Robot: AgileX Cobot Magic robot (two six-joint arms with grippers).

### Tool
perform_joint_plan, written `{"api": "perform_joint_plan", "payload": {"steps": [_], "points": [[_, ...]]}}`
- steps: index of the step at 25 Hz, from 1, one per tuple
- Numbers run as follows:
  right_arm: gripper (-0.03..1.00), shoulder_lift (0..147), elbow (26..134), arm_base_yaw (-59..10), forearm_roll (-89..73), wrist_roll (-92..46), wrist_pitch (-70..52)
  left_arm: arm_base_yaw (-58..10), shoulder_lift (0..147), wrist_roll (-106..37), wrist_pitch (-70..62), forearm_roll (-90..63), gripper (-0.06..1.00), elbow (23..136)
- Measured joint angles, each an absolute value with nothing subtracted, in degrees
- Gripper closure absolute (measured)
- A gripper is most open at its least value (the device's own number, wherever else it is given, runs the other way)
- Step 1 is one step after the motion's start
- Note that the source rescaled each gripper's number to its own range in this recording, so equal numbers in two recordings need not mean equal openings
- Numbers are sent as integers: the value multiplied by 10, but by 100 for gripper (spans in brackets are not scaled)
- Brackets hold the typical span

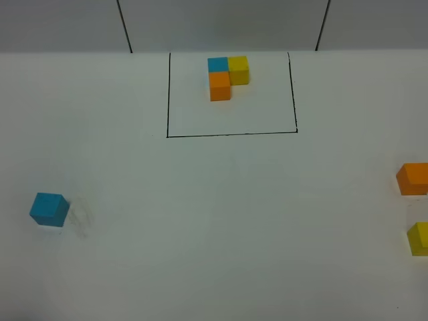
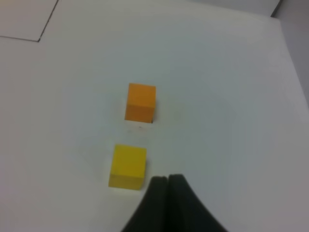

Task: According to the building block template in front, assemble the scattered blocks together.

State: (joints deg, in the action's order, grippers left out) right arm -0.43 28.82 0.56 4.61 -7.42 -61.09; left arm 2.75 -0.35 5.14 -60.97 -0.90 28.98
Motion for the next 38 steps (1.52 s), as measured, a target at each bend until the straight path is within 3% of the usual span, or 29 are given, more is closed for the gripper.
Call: {"api": "perform_joint_plan", "payload": {"steps": [16,20,26,28,31,38], "points": [[97,-4,288,6,46,-74,-611,28,-4,41,-610,-15,91,290],[97,-4,288,6,46,-74,-611,28,-4,10,-610,-22,71,290],[97,-4,288,6,46,-74,-611,28,0,4,-610,-22,12,290],[97,-4,288,6,46,-74,-611,28,11,4,-610,-22,0,290],[97,-4,288,6,46,-74,-611,28,44,5,-611,-21,-6,299],[97,-4,288,6,46,-74,-611,28,175,0,-611,-20,-1,365]]}}
